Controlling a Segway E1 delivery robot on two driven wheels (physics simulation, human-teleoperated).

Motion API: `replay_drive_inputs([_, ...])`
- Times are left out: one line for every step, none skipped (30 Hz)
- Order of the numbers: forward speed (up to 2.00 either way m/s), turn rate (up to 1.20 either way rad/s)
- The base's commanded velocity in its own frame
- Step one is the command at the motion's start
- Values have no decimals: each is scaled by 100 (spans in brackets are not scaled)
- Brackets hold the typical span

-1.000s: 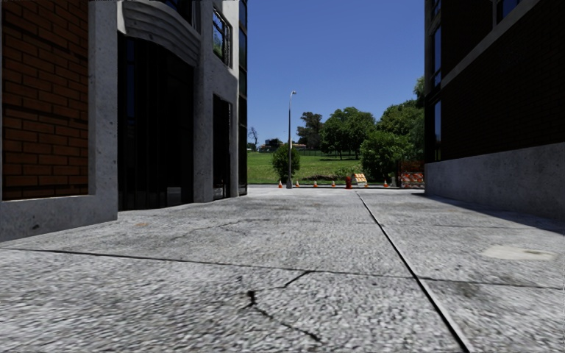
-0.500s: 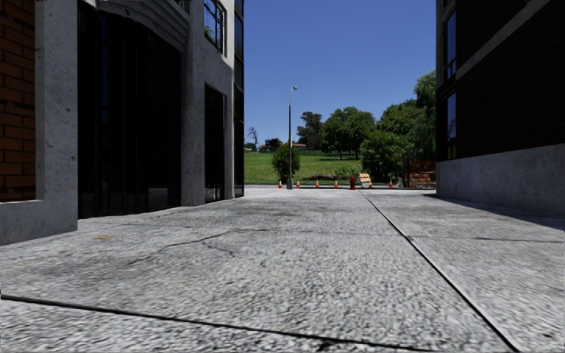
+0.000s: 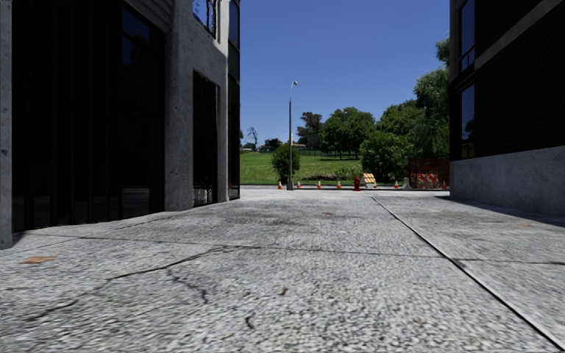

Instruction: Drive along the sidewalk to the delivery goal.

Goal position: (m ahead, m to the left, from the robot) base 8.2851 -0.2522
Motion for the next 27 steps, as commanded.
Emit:
replay_drive_inputs([200,0])
replay_drive_inputs([200,0])
replay_drive_inputs([200,0])
replay_drive_inputs([200,0])
replay_drive_inputs([200,0])
replay_drive_inputs([200,0])
replay_drive_inputs([200,0])
replay_drive_inputs([200,0])
replay_drive_inputs([200,0])
replay_drive_inputs([200,0])
replay_drive_inputs([200,0])
replay_drive_inputs([200,0])
replay_drive_inputs([200,0])
replay_drive_inputs([200,0])
replay_drive_inputs([200,0])
replay_drive_inputs([200,0])
replay_drive_inputs([200,0])
replay_drive_inputs([200,0])
replay_drive_inputs([200,-1])
replay_drive_inputs([200,-1])
replay_drive_inputs([200,-5])
replay_drive_inputs([200,-6])
replay_drive_inputs([200,-6])
replay_drive_inputs([200,-6])
replay_drive_inputs([200,-6])
replay_drive_inputs([200,-6])
replay_drive_inputs([200,-6])
